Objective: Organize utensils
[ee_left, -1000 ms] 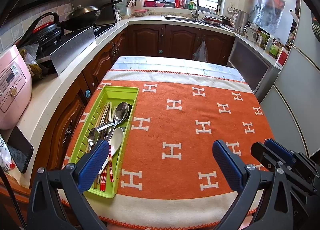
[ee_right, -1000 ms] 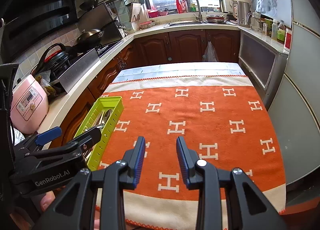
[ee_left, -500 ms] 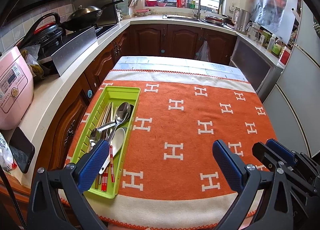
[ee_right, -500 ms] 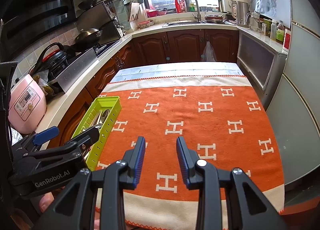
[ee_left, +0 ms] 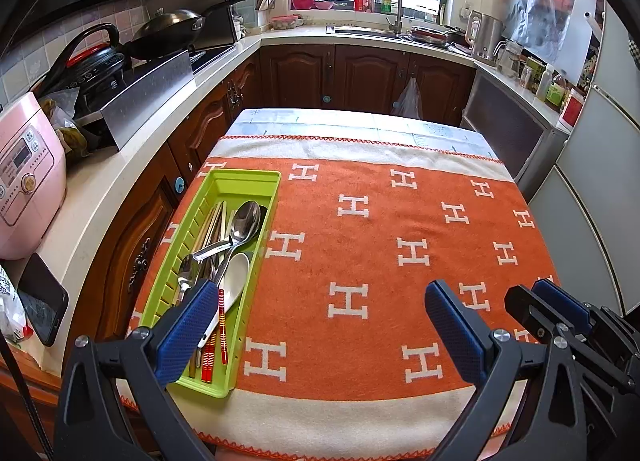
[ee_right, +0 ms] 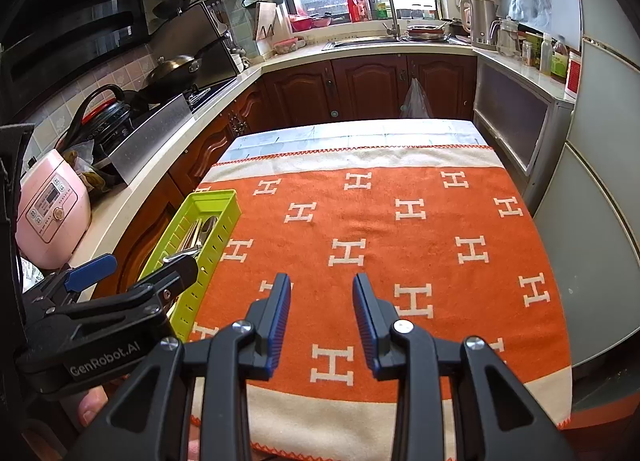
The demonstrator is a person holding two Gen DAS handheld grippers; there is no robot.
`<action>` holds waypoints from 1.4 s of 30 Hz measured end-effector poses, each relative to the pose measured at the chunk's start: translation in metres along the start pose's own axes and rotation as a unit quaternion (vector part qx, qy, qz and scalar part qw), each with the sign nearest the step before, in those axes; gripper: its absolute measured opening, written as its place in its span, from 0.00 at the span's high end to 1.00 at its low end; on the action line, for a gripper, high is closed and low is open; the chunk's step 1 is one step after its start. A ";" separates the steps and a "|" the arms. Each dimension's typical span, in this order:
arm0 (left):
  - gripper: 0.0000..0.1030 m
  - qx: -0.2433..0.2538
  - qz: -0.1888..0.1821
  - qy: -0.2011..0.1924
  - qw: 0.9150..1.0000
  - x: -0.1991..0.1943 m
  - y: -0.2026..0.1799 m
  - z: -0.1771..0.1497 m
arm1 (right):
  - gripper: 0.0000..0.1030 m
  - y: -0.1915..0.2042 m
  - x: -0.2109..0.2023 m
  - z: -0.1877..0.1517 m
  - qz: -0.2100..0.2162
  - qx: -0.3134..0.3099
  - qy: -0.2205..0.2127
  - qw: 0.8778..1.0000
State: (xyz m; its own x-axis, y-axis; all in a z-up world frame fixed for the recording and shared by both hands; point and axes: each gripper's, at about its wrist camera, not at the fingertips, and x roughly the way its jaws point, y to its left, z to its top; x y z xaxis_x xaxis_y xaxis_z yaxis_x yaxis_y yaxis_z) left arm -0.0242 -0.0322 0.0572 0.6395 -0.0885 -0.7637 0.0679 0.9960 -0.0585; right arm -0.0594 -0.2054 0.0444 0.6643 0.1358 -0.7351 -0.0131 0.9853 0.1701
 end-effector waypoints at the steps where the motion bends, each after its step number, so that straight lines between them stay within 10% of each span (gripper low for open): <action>1: 0.01 0.000 0.000 0.000 1.000 0.000 -0.001 0.000 | 0.69 0.000 0.001 0.000 0.000 0.001 0.001 1.000; 42: 0.01 -0.001 0.001 0.018 1.000 0.012 0.003 -0.005 | 0.69 0.003 0.010 -0.001 0.001 0.005 0.009 1.000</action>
State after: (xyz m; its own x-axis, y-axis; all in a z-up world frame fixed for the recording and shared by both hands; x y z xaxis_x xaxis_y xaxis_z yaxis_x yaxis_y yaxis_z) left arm -0.0204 -0.0305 0.0449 0.6114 -0.0867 -0.7865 0.0662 0.9961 -0.0584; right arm -0.0531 -0.2007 0.0367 0.6503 0.1399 -0.7467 -0.0065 0.9839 0.1787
